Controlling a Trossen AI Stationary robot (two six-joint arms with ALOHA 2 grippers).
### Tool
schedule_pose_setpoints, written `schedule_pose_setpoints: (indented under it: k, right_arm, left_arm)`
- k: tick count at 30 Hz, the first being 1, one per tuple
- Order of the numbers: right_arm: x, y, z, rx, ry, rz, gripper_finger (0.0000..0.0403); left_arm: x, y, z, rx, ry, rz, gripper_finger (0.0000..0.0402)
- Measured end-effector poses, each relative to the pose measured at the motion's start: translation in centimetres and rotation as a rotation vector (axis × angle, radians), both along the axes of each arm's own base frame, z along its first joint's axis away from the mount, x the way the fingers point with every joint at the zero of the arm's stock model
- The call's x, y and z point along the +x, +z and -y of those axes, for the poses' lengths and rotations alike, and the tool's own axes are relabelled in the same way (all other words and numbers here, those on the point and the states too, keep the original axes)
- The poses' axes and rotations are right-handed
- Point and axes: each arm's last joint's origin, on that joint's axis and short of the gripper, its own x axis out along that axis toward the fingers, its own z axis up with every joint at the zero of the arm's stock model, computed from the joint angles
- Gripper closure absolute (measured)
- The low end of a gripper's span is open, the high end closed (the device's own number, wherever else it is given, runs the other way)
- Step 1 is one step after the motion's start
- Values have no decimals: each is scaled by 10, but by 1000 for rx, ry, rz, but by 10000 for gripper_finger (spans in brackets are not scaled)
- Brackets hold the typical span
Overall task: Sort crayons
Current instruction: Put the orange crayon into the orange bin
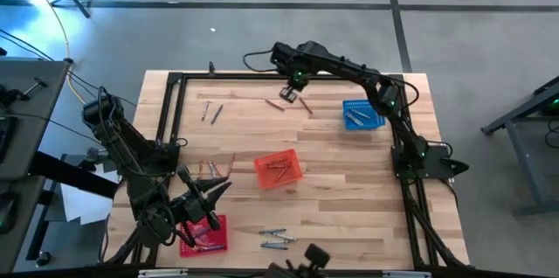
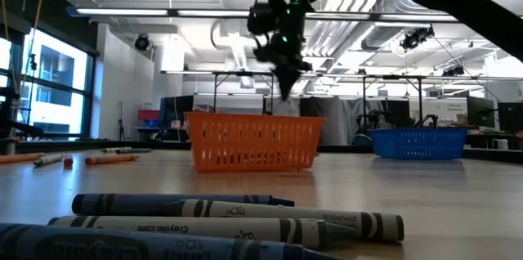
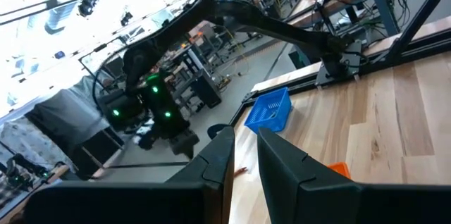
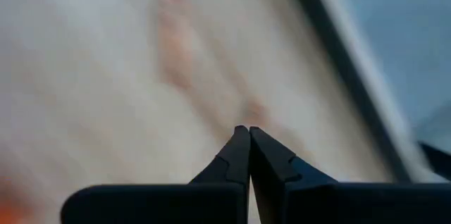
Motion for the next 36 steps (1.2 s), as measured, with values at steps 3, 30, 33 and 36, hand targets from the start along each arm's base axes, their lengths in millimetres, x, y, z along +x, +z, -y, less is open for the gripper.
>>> schedule_pose_setpoints:
  k: [3,30,33,36]
  right_arm:
    - [-5,-6,7,-25,-13,-68,398]
    - [-2,-106,45,140,-83,-243,246]
    - [-2,-112,44,169,-66,-260,247]
    - [-3,-111,43,173,-63,-280,247]
  left_arm:
    - [1,0,-1,0,3,0,351]
    - [6,0,-5,-23,28,16,351]
    - [6,0,-5,-23,28,15,351]
    - [6,0,-5,-21,28,14,351]
